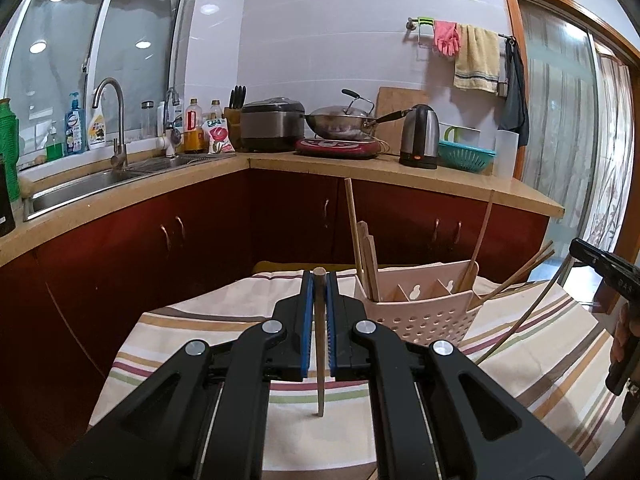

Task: Organize utensils
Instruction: 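Lower both held chopsticks into the pink caddy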

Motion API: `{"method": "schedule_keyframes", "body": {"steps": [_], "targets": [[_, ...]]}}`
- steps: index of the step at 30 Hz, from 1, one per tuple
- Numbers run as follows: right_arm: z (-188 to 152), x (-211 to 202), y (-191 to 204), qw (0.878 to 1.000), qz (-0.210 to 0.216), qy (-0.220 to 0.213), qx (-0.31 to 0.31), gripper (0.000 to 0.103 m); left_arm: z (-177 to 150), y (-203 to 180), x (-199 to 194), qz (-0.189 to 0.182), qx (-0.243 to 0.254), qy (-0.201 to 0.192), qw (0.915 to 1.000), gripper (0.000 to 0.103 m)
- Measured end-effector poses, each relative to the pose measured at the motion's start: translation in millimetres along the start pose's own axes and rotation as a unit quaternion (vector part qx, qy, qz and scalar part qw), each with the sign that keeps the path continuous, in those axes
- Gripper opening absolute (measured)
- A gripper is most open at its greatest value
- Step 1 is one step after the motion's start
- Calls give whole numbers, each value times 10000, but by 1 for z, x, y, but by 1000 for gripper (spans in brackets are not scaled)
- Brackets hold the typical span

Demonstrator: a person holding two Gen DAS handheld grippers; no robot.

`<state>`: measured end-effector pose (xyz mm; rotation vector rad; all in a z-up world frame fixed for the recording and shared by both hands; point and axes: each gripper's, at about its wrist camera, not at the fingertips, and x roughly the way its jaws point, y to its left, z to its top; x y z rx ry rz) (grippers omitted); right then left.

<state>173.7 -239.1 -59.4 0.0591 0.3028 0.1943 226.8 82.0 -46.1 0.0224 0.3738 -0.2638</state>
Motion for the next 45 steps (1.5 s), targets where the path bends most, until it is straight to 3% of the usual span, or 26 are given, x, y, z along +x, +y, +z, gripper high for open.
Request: {"method": "schedule_keyframes", "body": {"steps": [10,20,35,45], "targets": [[10,0,2,10000,-14,-51,-23,7,7,-4,0,-95,-2,-28,10000,7],[37,-22,13,9996,148,-230,-74,7,29,-18,-28,-259,169,-215,9993,7],[88,-59,36,9942,312,-989,-286,7,85,-58,-88,-429,481,-1103,9918,7],[107,-32,37,9907,258,-1311,-269,7,122,-80,-67,-526,239,-1778,9824,7]]}}
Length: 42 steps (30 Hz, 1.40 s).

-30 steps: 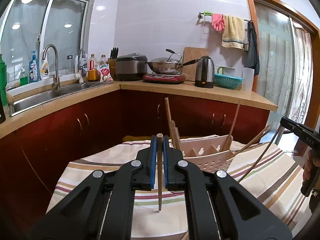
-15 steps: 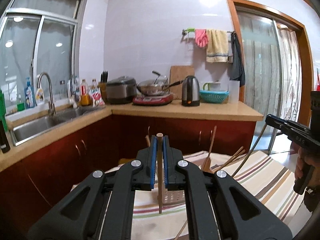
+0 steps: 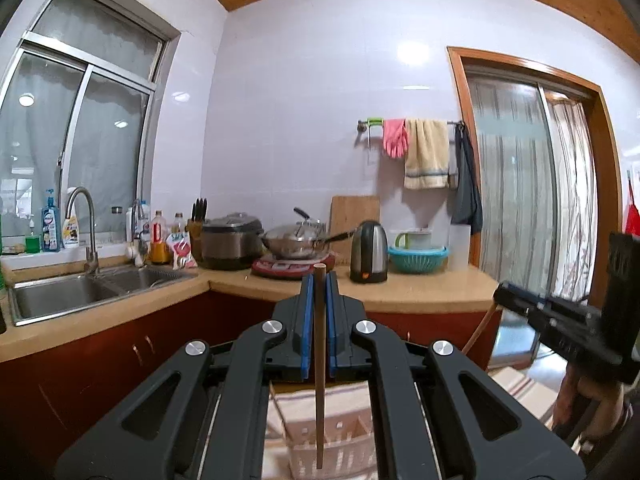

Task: Organize utensils
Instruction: 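Lower both held chopsticks into the pink caddy, then open the left tool to release its chopstick while the right tool opens too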

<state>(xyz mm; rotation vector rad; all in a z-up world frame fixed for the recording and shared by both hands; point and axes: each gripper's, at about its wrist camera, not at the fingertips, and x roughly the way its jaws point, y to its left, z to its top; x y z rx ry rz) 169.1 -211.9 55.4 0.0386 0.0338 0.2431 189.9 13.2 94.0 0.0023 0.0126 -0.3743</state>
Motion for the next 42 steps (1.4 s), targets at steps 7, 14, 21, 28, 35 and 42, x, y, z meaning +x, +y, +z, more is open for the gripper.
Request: {"method": "schedule_keyframes", "body": {"steps": [7,14,21,28,35,42], "targets": [[-15,29,-10,9998,-104,102,99,7,-8,1,40,56,-202,-123,9997,7],[-44,57,-17,9986,-158,407,290,7,-54,10,81,264,-340,203,9989,7],[-70,75,-21,9962,-172,720,460,7,-101,21,111,398,-474,645,9960,7],[-93,93,-23,9912,-179,1148,629,10,-130,29,128,588,-655,1093,9901,48],[-92,73,-18,9921,-283,1099,529,45,-127,11,117,390,-359,1193,9914,69],[-96,24,-8,9919,-489,1079,468,51,-130,8,71,369,-506,1223,9905,79]]}}
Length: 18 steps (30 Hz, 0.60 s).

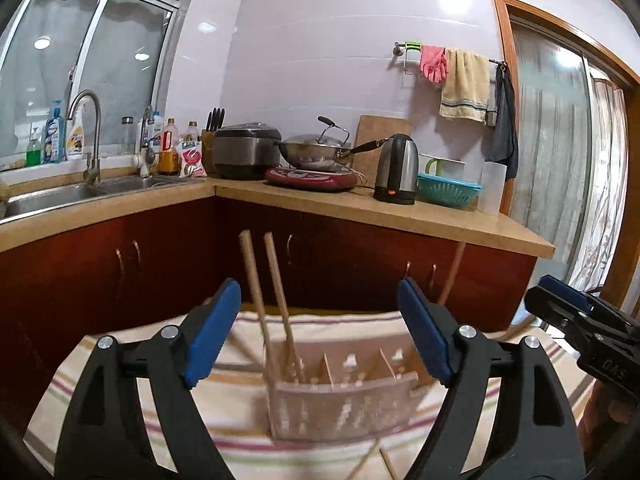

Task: Organize utensils
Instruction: 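Open the left tool to release its chopstick while the right tool opens too, then move the right tool to a loose wooden chopstick and close on it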

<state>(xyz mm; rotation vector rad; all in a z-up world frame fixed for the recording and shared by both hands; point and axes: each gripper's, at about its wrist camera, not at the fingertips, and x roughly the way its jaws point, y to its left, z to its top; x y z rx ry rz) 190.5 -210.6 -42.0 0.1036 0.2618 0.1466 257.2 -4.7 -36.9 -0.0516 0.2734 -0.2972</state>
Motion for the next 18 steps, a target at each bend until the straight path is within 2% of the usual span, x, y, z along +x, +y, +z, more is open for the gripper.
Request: {"method": "schedule_keyframes", "body": {"steps": [5,9,12,18], "targets": [[-32,-34,9,9999,-74,127,-51,52,-27,5,-37,226,56,85,9997,80],[-70,-59,19,9994,-129,281,-146,52,-58,12,-70,503,133,223,9984,80],[-107,-75,28,9986,-66,507,-155,52,-81,19,-94,701,123,342,9969,80],[-157,-88,44,9957,186,897,-139,52,-116,31,-128,1045,118,530,9930,80]]}}
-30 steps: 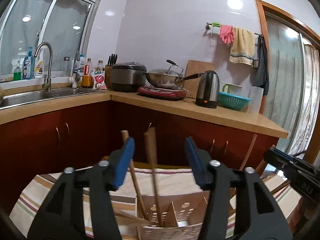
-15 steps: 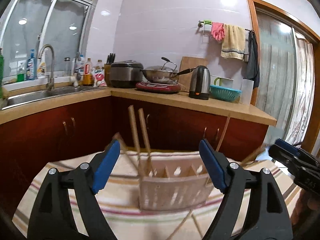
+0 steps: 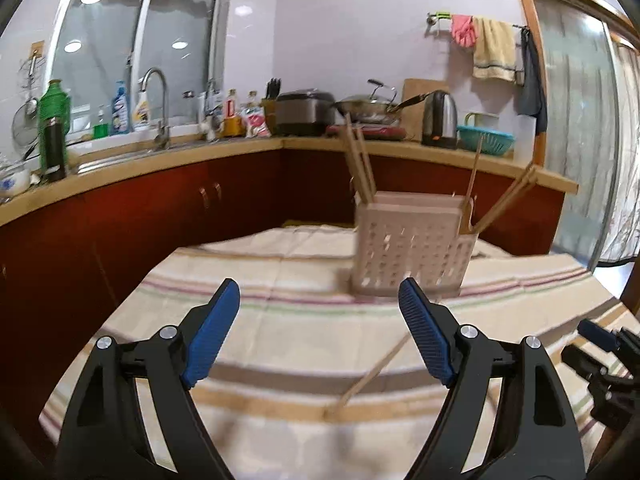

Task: Organize utensils
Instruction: 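Move the right tool to a loose wooden chopstick and close on it, then close the left tool on the last loose chopstick while the right tool holds its own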

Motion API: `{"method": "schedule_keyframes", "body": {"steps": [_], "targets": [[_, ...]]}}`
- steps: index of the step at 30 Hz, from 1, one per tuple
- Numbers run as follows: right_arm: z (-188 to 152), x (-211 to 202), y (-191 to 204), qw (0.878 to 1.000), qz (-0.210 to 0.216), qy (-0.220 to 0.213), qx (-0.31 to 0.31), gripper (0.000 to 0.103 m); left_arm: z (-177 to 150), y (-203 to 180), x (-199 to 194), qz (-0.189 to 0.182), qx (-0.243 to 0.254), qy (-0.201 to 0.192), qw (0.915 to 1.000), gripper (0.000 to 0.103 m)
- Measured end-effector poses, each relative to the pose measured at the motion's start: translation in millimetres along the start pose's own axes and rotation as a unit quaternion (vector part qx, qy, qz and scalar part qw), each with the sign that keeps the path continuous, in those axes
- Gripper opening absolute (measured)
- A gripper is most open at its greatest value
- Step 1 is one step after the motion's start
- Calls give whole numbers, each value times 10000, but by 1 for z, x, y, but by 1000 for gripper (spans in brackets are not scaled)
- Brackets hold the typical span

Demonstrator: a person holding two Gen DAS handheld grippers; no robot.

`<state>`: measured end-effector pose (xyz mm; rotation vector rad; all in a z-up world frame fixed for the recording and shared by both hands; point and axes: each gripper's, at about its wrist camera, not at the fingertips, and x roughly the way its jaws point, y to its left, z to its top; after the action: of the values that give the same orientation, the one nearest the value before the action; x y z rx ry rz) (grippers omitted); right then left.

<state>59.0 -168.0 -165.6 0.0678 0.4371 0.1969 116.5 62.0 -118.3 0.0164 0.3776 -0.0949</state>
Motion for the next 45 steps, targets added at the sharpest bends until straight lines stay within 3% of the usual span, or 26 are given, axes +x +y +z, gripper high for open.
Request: {"method": "schedule_keyframes", "body": {"steps": [5,12,13,17,18,30,35,40,45], "targets": [[-26,6,6,9997,101,223,8,50,-23,11,-14,120,-123,159,9997,80],[-59,24,18,9965,211,804,-22,40,-43,20,-24,261,-219,346,9988,80],[-63,28,19,9956,194,914,-52,38,-45,21,-25,271,-240,363,9987,80],[-64,25,8,9951,100,981,30,11,-51,22,-22,247,-300,450,9982,80],[-62,24,2,9950,67,993,88,10,-52,21,-21,223,-305,480,9981,80],[-55,10,-66,9903,-764,985,614,7,-62,2,19,-34,-206,865,9960,80],[-57,7,-91,9861,-914,1084,861,7,-69,-3,43,-185,-138,1119,9935,79],[-58,7,-95,9862,-886,1095,865,7,-76,-9,68,-464,-9,1552,9868,60],[-59,7,-95,9864,-858,1080,893,7,-80,-11,83,-682,3,2014,9771,58]]}}
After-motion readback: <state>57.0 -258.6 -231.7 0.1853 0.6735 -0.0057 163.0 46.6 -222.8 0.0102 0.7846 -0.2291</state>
